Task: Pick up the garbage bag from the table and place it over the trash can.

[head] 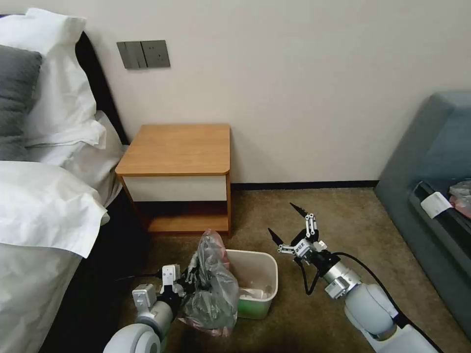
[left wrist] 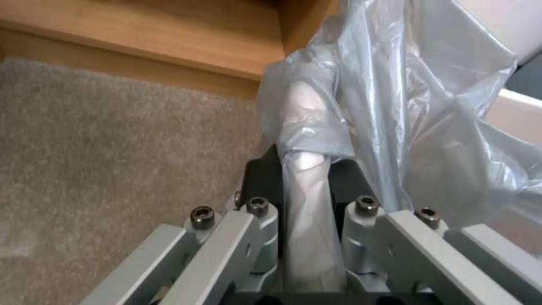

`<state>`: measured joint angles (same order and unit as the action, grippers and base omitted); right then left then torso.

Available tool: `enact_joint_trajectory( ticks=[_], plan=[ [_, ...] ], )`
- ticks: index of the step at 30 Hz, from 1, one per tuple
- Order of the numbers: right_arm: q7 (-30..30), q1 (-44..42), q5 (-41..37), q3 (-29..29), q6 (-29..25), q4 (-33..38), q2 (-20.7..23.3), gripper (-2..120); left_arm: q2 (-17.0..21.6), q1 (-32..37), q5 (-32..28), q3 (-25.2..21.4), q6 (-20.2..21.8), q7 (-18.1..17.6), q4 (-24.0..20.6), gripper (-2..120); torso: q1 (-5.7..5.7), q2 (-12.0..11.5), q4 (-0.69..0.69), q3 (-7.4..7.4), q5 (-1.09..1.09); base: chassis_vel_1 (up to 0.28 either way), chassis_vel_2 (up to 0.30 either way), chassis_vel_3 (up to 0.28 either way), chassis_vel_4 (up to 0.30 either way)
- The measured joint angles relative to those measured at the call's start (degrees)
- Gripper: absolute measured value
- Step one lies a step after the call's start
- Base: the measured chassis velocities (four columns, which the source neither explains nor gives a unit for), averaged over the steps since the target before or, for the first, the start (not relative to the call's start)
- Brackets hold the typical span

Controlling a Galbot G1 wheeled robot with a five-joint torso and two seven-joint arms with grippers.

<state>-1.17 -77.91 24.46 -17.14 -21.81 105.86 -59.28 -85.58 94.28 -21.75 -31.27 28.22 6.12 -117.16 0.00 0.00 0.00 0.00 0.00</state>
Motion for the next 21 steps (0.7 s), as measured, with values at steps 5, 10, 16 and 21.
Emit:
enact_joint_trajectory(
  ticks=[5, 10, 16, 21],
  plan=[
    [0.9, 0.3, -2.6, 0.9, 0.9, 1.1, -0.2, 100, -0.4, 0.4, 0.6, 0.3, -3.7, -1.6, -0.9, 11, 0.00, 0.0, 0.00, 0.01, -0.01, 0.000, 0.000, 0.000, 0.000],
    [2.7, 0.1, -18.9, 4.6, 6.9, 6.6, -0.6, 100, -1.9, 1.1, 2.2, 0.0, -12.7, -1.9, -2.0, 11, 0.00, 0.0, 0.00, 0.01, 0.00, 0.000, 0.000, 0.000, 0.000],
    [6.0, 2.1, -46.2, 13.1, 19.5, 17.0, 0.5, 100, -3.5, 1.5, 5.9, -1.2, -22.0, -2.4, -3.2, 11, 0.00, 0.0, 0.00, 0.00, -0.01, 0.000, 0.000, 0.000, 0.000],
    [10.1, 5.7, -57.5, 18.6, 28.8, 22.0, 1.2, 100, -3.8, 1.7, 8.6, -1.7, -25.6, -2.2, -3.7, 11, 0.00, 0.0, 0.01, 0.00, 0.00, 0.000, 0.000, 0.000, 0.000]
  ],
)
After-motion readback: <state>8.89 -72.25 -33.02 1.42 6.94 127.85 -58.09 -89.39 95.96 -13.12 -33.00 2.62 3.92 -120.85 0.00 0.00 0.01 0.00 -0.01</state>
